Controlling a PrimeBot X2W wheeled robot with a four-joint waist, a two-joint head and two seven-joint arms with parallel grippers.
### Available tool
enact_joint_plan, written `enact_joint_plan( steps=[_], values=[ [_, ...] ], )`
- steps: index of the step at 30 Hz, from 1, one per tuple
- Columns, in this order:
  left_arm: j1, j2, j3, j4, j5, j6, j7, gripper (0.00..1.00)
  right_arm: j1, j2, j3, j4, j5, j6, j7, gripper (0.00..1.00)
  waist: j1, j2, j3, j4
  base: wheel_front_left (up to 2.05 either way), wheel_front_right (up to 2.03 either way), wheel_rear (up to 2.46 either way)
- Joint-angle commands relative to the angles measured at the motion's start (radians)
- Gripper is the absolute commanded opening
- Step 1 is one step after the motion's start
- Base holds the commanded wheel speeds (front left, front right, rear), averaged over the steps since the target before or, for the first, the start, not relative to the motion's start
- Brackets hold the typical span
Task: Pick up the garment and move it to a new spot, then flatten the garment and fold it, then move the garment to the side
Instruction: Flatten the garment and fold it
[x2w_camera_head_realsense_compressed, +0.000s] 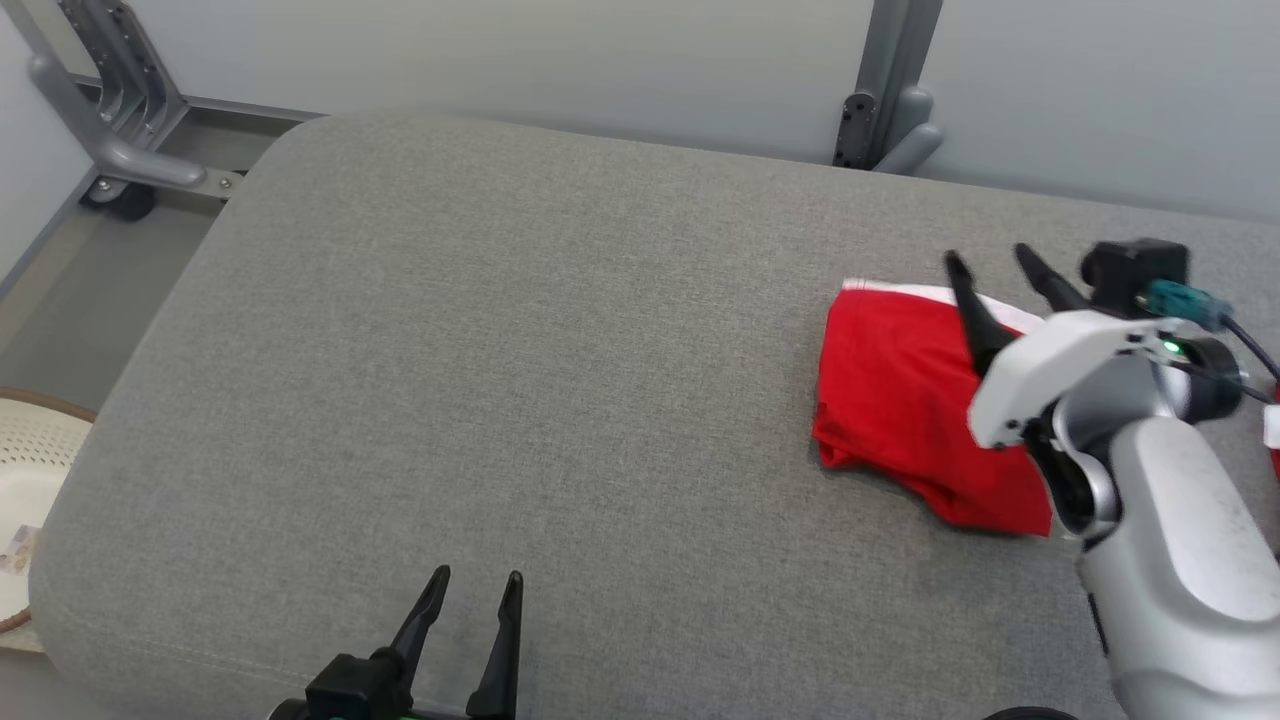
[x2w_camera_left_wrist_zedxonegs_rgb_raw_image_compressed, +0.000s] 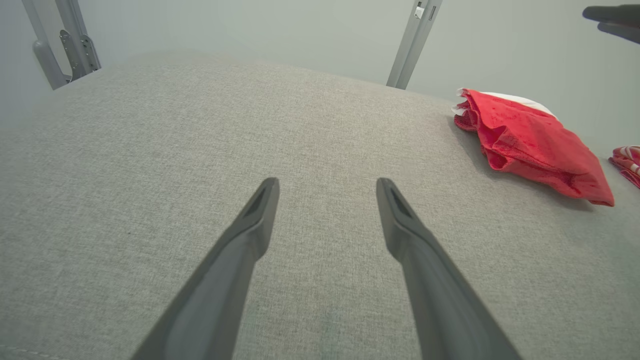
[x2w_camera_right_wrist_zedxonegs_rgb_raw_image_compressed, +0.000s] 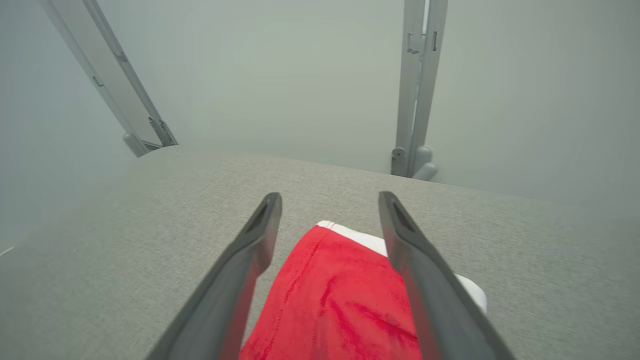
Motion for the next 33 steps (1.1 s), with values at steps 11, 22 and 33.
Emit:
enact_joint_plan(
  steps=[11,22,33],
  values=[
    [-0.048,0.009,-0.028,-0.022,0.002,-0.003,-0.002,1.0,0.179,0.002,-0.152,-0.062,-0.185,-0.001,-0.237,0.0,0.0,0.0,0.122,-0.037,0.0,0.0,0.0],
    [-0.124,0.018,-0.064,-0.009,-0.018,-0.003,-0.002,1.0,0.07,-0.015,-0.15,0.179,-0.343,-0.001,-0.413,0.0,0.0,0.0,0.195,0.002,0.0,0.0,0.0],
    [-0.104,0.005,-0.067,0.013,-0.037,-0.003,-0.002,1.0,0.041,0.038,-0.013,0.359,-0.38,-0.001,-0.43,0.0,0.0,0.0,0.16,0.064,0.0,0.0,0.0]
  ],
)
